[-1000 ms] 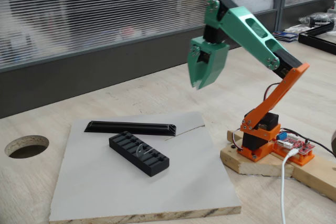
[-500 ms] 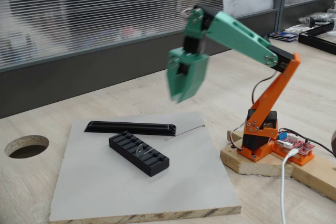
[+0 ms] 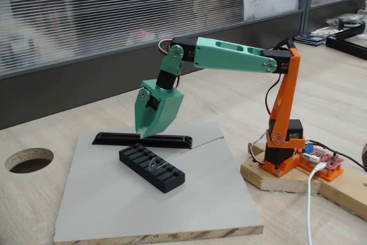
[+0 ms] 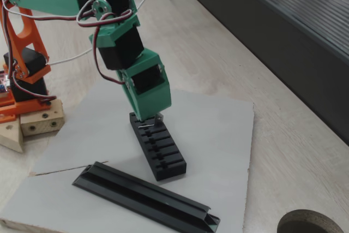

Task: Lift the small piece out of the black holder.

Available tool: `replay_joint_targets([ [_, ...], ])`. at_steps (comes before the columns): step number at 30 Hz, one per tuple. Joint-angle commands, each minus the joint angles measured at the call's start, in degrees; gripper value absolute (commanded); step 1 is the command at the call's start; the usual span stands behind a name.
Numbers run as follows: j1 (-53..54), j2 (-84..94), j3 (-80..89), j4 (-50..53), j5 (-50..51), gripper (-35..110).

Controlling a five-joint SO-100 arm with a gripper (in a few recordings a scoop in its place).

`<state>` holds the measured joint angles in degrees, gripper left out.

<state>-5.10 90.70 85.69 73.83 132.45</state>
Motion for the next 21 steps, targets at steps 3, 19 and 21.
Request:
replay_joint_targets([
  [3,-1.58,1.05,-0.79,0.18,1.41,16],
  [19,-14.06,0.97,-1.05,8.53,12.22,39],
  [21,-14.33,0.79,-1.05,8.44,14.94,39],
])
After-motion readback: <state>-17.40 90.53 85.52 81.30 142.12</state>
